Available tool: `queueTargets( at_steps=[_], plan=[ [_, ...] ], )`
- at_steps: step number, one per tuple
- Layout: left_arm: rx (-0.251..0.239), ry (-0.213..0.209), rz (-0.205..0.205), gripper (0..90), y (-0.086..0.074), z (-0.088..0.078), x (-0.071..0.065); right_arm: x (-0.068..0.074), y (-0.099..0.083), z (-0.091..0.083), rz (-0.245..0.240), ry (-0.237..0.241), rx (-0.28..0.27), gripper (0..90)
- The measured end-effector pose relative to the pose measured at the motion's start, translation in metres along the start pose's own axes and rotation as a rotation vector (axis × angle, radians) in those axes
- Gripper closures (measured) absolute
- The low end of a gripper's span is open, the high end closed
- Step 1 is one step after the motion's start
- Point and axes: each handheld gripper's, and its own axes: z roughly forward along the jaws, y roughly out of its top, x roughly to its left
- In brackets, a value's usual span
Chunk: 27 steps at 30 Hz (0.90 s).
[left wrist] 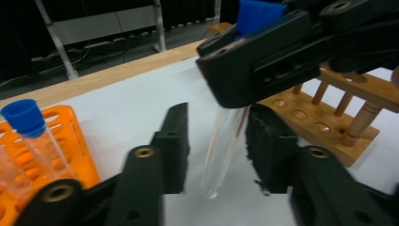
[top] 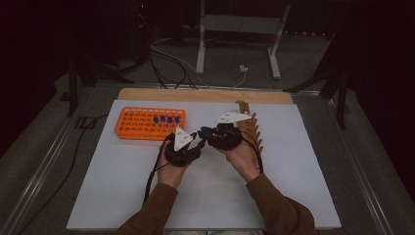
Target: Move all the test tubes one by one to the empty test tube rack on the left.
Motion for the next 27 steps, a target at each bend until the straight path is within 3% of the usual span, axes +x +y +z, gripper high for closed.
queueTargets(
  at_steps=[4,13,15,18,22,27],
  plan=[
    [-0.006,-0.015,-0.005,73.0,0.000,0.001,0.000,0.000,0.000,0.001,0.008,0.006,-0.002,75.4],
    [-0.007,-0.041,0.003,78.3,-0.002,0.003,-0.004,-0.002,-0.001,0.001,0.017,0.009,0.002,73.1],
    [-0.008,-0.040,-0.001,78.4,-0.002,0.003,-0.003,-0.003,-0.001,0.001,0.031,0.034,0.001,60.1],
    [0.002,-0.034,-0.002,78.4,-0.002,0.002,-0.001,-0.004,-0.001,-0.001,0.045,0.032,-0.011,41.1],
    [0.007,-0.022,-0.011,78.5,-0.004,0.001,0.003,-0.006,0.000,-0.004,0.048,-0.008,-0.017,20.4],
    [0.010,-0.008,-0.026,78.5,-0.006,-0.002,0.009,-0.010,0.001,-0.009,0.065,-0.039,-0.035,10.8]
  ],
)
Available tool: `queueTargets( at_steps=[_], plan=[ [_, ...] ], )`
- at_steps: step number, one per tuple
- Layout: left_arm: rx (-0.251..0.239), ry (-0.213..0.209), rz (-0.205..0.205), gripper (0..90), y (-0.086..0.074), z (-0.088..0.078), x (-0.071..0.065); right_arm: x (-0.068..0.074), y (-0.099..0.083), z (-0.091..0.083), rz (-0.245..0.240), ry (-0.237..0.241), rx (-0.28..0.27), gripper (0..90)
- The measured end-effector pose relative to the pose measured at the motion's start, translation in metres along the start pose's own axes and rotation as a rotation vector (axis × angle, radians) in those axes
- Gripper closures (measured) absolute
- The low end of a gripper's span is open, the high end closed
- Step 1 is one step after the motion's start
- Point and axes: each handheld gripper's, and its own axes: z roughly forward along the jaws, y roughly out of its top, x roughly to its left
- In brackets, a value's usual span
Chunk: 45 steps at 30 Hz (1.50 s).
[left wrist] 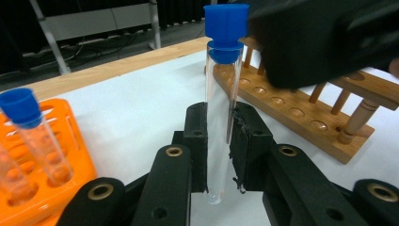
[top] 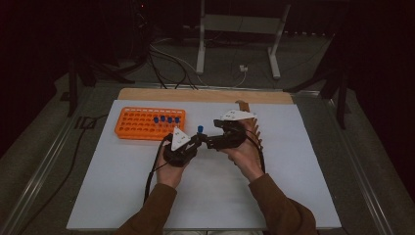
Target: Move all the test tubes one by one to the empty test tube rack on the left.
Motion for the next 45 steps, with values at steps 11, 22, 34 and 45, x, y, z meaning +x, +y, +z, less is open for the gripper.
queueTargets(
  at_steps=[11,22,34,45],
  plan=[
    [0.003,0.001,-0.022,78.7,-0.002,-0.010,0.014,-0.007,-0.004,-0.005,-0.014,-0.060,0.014,2.6],
    [-0.030,0.055,-0.056,78.7,-0.002,-0.029,0.036,-0.014,-0.011,-0.018,-0.028,-0.107,0.029,1.2],
    [-0.054,0.117,-0.082,78.6,-0.003,-0.047,0.056,-0.026,-0.018,-0.035,-0.011,-0.137,0.011,1.1],
    [-0.068,0.157,-0.088,78.5,-0.001,-0.059,0.073,-0.037,-0.028,-0.049,0.005,-0.162,0.000,0.0]
  ],
)
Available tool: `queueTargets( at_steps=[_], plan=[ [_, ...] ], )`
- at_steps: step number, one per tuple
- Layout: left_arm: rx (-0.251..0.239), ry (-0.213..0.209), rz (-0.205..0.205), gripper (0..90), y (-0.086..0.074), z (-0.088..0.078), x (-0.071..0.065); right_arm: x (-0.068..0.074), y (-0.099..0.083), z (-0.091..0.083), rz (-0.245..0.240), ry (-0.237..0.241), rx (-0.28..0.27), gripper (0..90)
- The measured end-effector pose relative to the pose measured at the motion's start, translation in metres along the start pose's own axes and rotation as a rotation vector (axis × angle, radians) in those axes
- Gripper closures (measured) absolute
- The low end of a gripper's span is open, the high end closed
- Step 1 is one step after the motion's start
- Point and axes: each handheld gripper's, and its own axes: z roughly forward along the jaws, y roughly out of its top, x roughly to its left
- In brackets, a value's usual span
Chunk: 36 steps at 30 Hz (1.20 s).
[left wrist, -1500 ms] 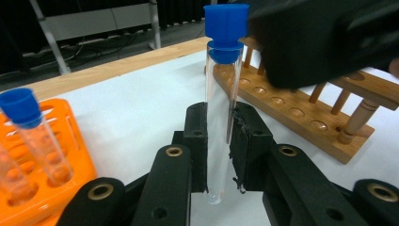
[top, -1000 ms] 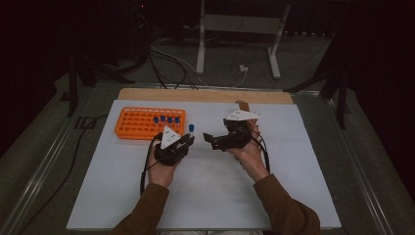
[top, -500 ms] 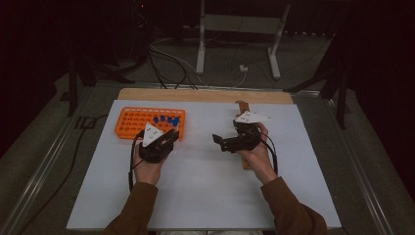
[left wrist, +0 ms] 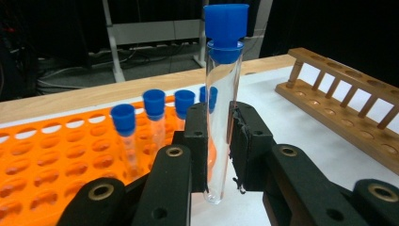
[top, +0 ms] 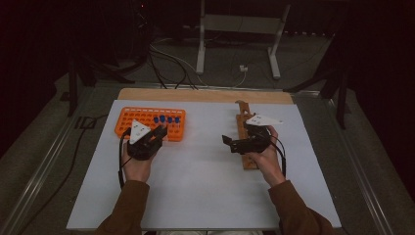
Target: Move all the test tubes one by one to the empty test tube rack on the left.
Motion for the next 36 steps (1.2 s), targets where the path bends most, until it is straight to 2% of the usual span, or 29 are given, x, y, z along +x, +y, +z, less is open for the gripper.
queueTargets(
  at_steps=[14,18,23,36],
  plan=[
    [-0.020,0.065,-0.028,78.5,0.003,-0.002,0.027,-0.013,-0.007,-0.015,0.022,-0.022,-0.020,0.0],
    [-0.016,0.092,-0.022,78.5,0.003,0.001,0.032,-0.014,-0.008,-0.016,0.021,-0.023,-0.023,0.0],
    [-0.016,0.123,-0.040,78.5,0.000,0.006,0.039,-0.015,-0.008,-0.018,0.028,-0.019,-0.031,0.0],
    [0.008,0.164,-0.075,78.4,-0.006,0.022,0.055,-0.016,-0.009,-0.019,0.032,-0.009,-0.037,0.0]
  ],
)
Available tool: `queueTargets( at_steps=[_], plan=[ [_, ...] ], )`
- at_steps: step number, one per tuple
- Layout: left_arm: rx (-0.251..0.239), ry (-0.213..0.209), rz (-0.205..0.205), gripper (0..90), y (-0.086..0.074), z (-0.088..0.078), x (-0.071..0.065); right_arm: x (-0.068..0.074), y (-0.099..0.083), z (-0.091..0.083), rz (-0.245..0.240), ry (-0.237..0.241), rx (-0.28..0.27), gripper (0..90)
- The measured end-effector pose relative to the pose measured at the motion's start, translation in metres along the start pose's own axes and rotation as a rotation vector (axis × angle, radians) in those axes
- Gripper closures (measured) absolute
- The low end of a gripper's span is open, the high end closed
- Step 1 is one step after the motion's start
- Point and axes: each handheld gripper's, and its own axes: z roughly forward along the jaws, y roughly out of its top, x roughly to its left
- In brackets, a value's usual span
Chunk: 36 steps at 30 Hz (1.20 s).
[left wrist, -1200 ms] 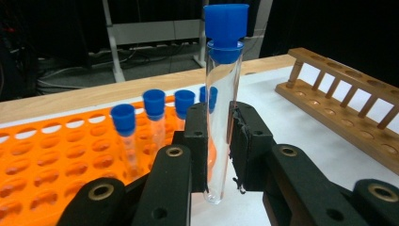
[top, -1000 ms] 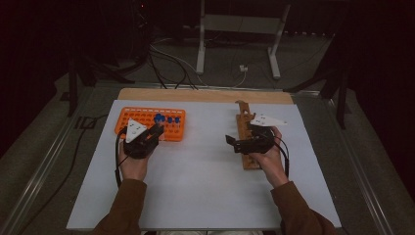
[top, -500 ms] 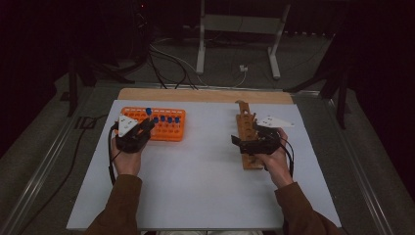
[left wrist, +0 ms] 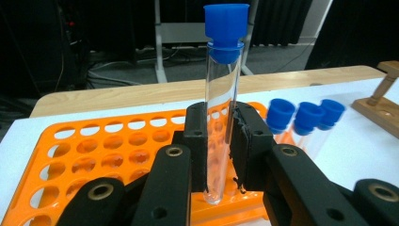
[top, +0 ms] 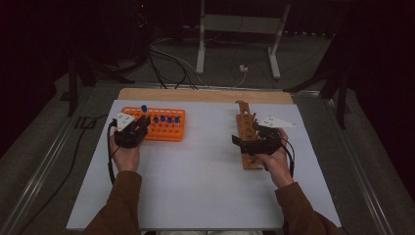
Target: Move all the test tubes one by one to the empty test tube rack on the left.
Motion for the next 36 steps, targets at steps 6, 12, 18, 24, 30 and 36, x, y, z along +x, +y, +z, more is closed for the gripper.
queueTargets(
  at_steps=[6,12,18,24,30,36],
  plan=[
    [0.020,0.008,-0.004,78.4,-0.004,0.007,0.003,0.000,-0.001,0.001,0.002,0.004,0.002,0.0],
    [0.019,0.005,-0.004,78.3,-0.006,0.011,0.003,0.002,-0.004,0.004,-0.001,0.010,0.013,0.0],
    [0.043,0.012,0.012,78.2,-0.009,0.017,0.000,0.002,-0.004,0.003,-0.003,0.015,0.012,0.0],
    [0.077,0.017,0.021,78.3,-0.016,0.023,-0.001,0.002,-0.004,0.004,-0.005,0.022,0.013,0.0],
    [0.096,0.021,0.013,78.2,-0.024,0.025,0.001,0.001,-0.004,0.004,-0.005,0.023,0.013,0.0],
    [0.111,0.022,0.032,78.2,-0.026,0.026,-0.001,0.001,-0.005,0.004,-0.006,0.027,0.014,0.0]
  ],
)
